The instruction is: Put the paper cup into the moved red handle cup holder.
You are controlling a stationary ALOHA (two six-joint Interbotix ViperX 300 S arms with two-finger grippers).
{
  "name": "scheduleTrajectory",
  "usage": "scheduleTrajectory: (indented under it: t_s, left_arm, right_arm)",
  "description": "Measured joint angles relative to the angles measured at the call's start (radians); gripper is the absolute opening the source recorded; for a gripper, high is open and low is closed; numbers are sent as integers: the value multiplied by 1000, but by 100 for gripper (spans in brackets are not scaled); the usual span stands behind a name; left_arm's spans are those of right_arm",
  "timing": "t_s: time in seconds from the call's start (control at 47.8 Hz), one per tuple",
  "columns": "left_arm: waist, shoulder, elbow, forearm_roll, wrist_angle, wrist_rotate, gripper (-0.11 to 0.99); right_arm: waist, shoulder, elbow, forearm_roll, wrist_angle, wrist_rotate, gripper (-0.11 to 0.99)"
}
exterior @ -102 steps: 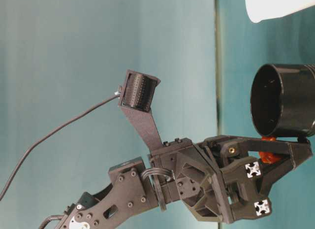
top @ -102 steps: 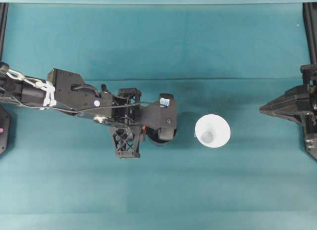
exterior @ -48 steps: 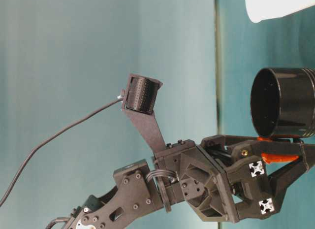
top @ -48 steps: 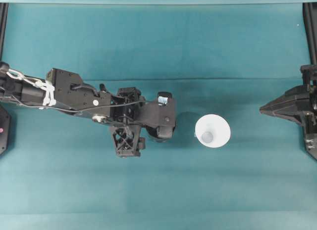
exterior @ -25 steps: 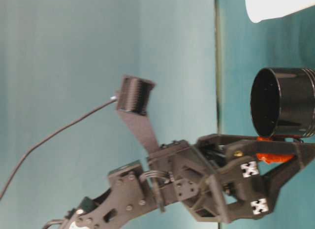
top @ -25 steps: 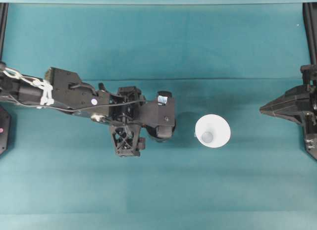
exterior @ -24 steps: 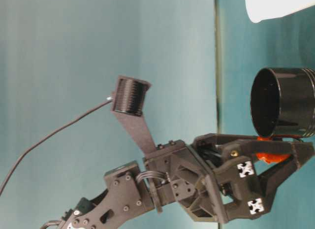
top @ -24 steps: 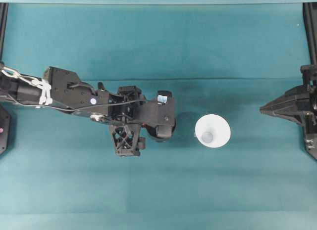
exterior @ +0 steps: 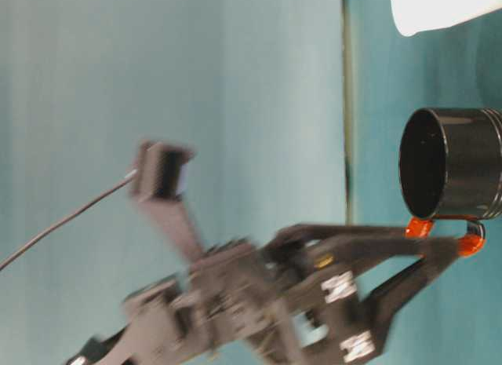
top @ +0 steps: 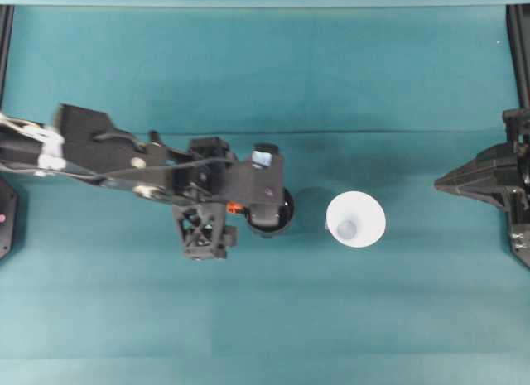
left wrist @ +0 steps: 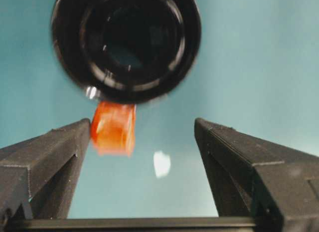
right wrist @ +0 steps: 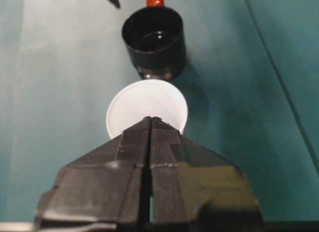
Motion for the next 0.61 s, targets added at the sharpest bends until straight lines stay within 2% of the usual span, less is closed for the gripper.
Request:
scheduleTrajectory:
  t_s: [0.355,0.606]
  left_arm:
    - [3,-255,138,0,-3,-2,90]
    - [3,-382,225,-2,-11,-3,90]
  right_arm:
    - [-3,0,2,0,5,3,-11]
    - [-8,21,2,0,41,55,-11]
